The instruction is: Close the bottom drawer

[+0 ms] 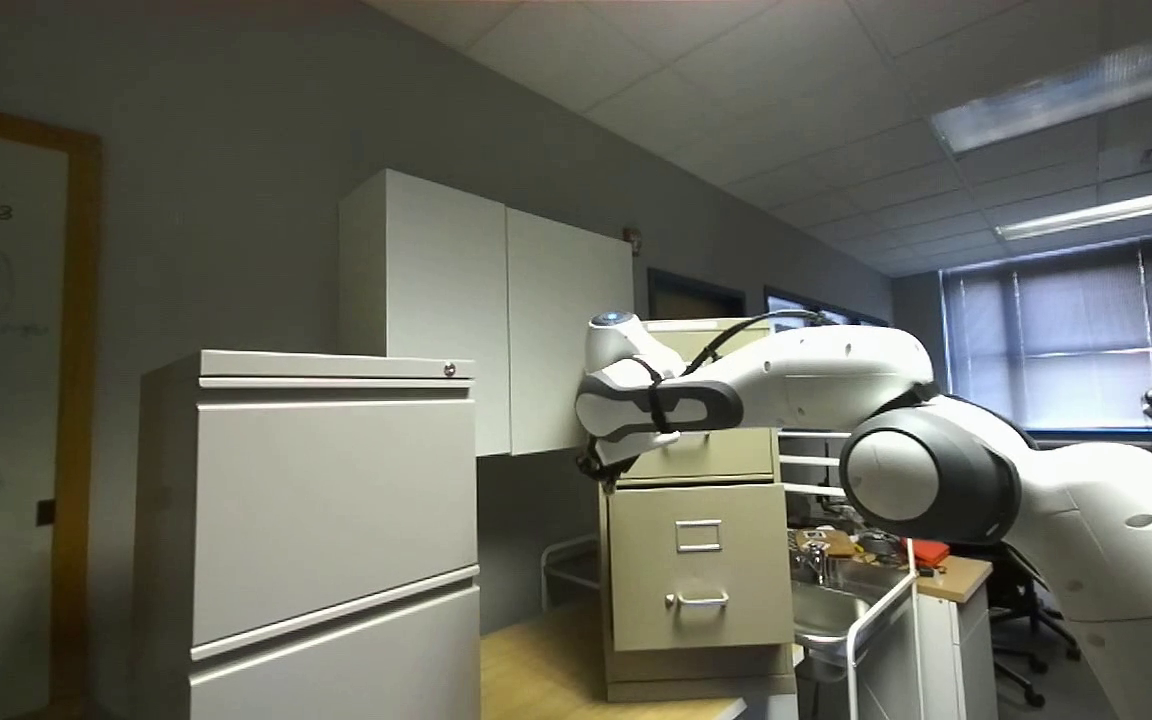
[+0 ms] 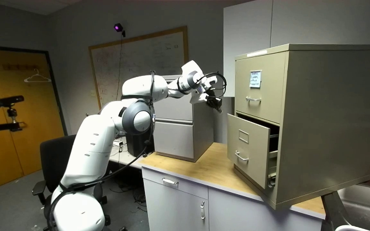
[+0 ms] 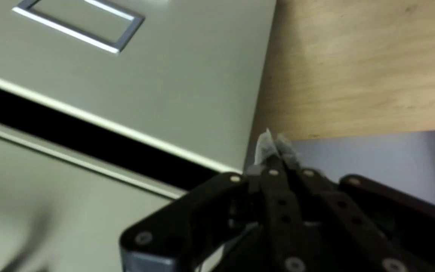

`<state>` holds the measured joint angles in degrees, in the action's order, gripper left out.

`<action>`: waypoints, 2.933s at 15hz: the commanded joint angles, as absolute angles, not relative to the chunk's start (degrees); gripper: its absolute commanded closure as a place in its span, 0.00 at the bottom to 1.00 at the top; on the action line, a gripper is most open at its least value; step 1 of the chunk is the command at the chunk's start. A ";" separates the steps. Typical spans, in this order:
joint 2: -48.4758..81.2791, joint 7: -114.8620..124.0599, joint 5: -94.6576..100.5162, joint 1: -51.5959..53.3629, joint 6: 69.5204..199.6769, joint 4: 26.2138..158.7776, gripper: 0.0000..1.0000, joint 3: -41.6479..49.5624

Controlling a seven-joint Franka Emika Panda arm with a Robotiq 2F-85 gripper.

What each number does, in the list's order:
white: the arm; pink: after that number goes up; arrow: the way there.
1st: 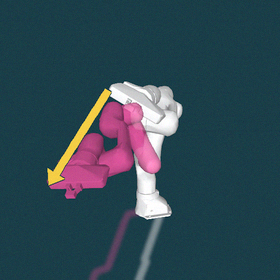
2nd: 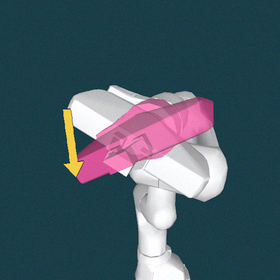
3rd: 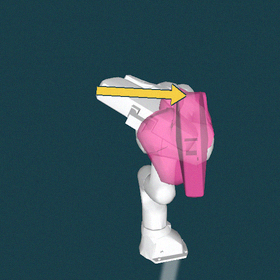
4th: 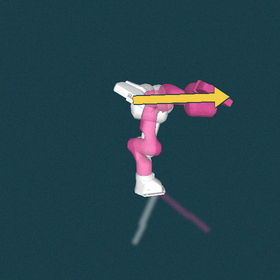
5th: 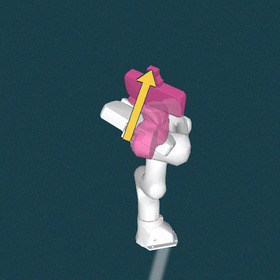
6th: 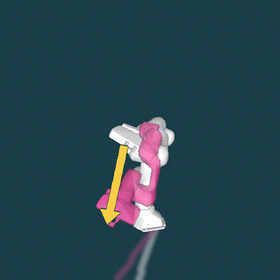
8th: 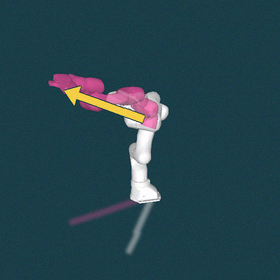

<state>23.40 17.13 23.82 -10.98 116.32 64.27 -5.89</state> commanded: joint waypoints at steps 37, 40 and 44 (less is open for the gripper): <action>55.59 15.20 37.64 -6.01 101.89 27.38 1.00 18.07; 54.41 17.20 35.74 -6.40 100.82 27.12 1.00 17.60; 50.63 16.56 25.84 -8.35 97.14 26.93 0.74 13.28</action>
